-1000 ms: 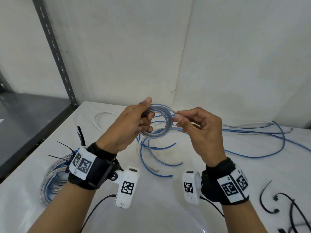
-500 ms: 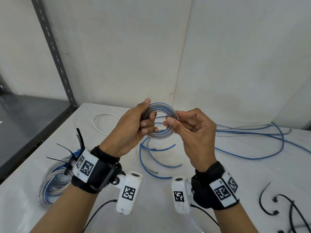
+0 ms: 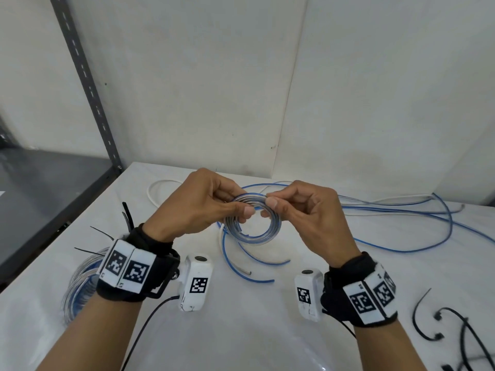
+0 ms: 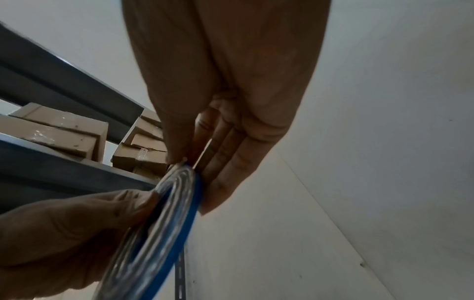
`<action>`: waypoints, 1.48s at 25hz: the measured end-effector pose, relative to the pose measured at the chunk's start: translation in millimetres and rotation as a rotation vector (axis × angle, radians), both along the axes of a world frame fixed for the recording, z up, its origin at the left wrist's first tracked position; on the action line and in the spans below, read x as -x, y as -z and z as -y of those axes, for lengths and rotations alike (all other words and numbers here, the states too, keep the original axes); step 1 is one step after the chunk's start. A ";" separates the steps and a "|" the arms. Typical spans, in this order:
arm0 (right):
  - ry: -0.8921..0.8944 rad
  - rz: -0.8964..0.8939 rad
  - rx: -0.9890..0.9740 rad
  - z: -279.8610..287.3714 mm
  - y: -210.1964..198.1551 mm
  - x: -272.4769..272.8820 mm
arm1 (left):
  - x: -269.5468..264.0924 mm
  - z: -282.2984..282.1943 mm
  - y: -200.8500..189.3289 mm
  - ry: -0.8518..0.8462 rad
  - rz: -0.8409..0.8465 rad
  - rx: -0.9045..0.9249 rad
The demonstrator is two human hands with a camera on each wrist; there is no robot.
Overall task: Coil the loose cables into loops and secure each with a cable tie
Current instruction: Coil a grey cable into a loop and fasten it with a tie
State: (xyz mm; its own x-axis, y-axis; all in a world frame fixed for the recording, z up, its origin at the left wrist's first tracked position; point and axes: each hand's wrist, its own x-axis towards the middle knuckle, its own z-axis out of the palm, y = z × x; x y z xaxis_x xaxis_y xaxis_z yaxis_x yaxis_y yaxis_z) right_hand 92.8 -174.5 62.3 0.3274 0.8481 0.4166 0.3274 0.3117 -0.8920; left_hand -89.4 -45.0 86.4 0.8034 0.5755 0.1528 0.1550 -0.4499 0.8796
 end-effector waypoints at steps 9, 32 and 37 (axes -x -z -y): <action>0.170 0.087 -0.078 -3.8 0.6 12.2 | 0.8 -0.2 -1.3 -0.023 0.068 0.044; 0.087 0.155 0.054 46.3 -14.3 5.1 | -43.1 41.9 15.7 0.226 0.072 0.612; 0.179 0.075 0.319 90.4 -8.6 -39.7 | -78.0 78.5 32.1 0.285 -0.063 0.424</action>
